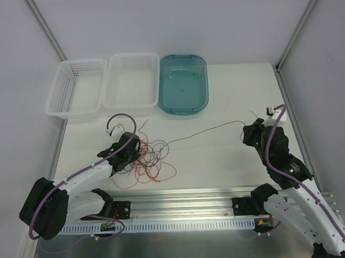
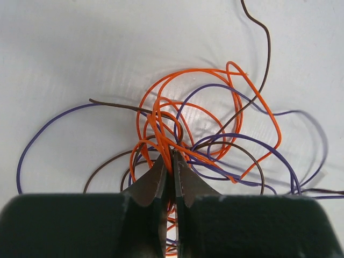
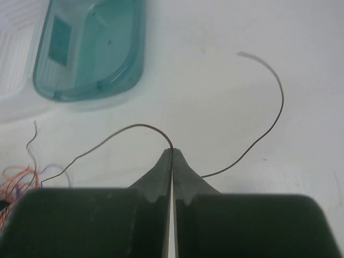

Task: Untangle the cables

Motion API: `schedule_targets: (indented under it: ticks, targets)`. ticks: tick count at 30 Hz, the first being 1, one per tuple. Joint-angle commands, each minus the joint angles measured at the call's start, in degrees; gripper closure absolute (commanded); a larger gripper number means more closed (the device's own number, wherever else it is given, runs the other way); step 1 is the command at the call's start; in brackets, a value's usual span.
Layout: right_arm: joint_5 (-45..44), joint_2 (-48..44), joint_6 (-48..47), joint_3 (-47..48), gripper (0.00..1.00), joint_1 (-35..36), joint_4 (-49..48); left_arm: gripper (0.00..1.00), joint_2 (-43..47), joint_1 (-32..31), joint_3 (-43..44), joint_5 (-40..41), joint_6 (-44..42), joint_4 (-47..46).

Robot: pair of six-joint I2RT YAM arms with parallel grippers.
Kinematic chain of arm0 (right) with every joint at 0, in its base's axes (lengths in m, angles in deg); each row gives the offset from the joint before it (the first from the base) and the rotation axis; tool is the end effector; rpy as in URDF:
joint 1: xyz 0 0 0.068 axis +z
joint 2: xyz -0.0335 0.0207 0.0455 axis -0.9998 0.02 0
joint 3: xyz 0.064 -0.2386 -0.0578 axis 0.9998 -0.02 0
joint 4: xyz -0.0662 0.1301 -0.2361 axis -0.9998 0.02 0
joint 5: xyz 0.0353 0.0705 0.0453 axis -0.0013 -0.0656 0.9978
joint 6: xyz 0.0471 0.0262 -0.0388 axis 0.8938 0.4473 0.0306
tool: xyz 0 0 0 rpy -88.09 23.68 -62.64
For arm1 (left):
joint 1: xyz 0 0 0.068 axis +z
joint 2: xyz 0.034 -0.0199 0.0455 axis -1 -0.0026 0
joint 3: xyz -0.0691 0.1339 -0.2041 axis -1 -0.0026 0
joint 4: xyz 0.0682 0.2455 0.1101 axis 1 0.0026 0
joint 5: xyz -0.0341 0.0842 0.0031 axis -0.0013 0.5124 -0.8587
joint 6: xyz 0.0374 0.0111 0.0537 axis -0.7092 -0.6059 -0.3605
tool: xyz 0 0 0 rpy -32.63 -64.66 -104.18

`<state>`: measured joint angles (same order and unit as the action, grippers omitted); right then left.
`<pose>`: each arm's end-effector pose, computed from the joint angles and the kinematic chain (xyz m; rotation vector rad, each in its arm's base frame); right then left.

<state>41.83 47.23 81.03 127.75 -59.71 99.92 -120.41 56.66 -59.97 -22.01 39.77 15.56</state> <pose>0.1743 0.0762 0.3033 -0.0355 1.8291 0.1707 0.2125 -0.1139 0.1317 -0.4929 2.2627 -0.2377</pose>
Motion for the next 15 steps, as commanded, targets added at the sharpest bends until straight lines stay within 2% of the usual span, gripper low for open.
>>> schedule_targets:
  ticks: [1,6,9,11,15]
  targets:
    - [-9.0,-5.4,0.5,-1.8,0.99,-5.6,5.3,1.00,0.7,1.2,-1.1,2.1,-0.2,0.4]
    - [-12.1,-9.5,3.7,-0.7,0.99,-9.9,8.1,1.00,1.0,1.9,-1.2,2.7,-0.2,0.7]
    - [-11.5,-12.3,4.7,-2.4,0.99,-11.1,4.3,1.00,1.5,2.3,-1.7,3.0,0.2,0.8]
    - [-9.8,-10.4,4.3,-1.5,0.99,-11.3,4.9,1.00,1.9,2.6,-1.8,3.5,0.1,1.0]
    - [-1.3,1.4,1.4,1.4,0.99,-11.2,7.2,0.98,3.3,2.7,-1.2,2.3,-1.5,1.4]
